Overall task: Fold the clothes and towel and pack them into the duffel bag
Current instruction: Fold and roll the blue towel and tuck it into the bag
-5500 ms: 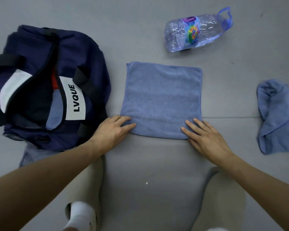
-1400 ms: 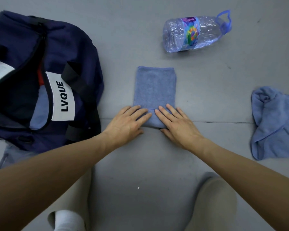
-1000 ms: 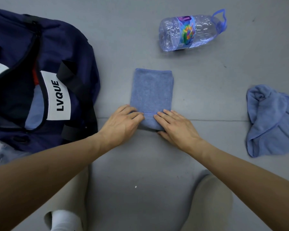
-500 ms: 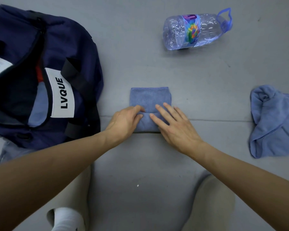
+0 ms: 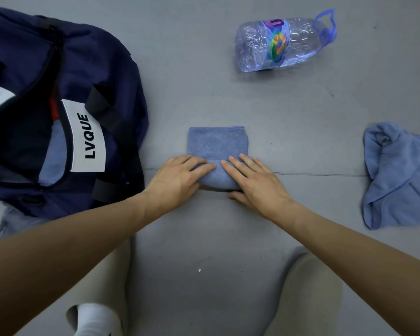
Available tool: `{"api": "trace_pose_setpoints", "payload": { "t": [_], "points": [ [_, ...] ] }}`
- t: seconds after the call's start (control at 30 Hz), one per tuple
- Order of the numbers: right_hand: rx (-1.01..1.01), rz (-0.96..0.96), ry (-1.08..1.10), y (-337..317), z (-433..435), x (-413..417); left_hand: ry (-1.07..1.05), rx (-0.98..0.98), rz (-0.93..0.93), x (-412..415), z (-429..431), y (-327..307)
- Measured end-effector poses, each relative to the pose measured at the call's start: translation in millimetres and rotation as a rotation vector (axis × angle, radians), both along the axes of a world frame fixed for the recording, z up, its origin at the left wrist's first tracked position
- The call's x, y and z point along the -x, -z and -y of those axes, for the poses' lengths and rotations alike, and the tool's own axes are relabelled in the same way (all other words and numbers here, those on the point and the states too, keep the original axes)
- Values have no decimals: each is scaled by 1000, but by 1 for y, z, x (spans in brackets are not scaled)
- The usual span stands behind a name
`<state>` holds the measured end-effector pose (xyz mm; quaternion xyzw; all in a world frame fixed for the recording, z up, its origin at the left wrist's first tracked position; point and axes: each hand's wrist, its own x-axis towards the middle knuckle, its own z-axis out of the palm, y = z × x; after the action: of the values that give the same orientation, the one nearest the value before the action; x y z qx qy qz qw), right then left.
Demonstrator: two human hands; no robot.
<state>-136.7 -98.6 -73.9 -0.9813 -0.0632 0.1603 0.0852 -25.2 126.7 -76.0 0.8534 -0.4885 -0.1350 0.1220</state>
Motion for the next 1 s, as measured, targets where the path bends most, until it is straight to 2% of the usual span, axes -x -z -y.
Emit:
{"api": "trace_pose_setpoints", "payload": {
  "t": [0.17,0.27,0.4,0.53,0.73,0.87,1.0],
  "points": [
    [-76,2,19,-15,5,-11,-255,9,-234,-1,11,-19],
    [-154,24,105,-26,6,-15,-361,3,-330,-6,12,-23],
    [-211,21,167,-25,10,-19,-455,72,-397,-14,11,-17],
    [-174,-25,241,-23,7,-23,-529,31,-454,-17,17,-16],
    [3,-140,85,-28,1,-30,-594,-70,-480,-26,26,-14],
    [6,-186,45,-29,-3,-17,-613,-62,-452,-37,24,-14],
    [-72,-241,-31,-37,-22,-3,-657,-11,-400,-33,15,-17]
  ]
}}
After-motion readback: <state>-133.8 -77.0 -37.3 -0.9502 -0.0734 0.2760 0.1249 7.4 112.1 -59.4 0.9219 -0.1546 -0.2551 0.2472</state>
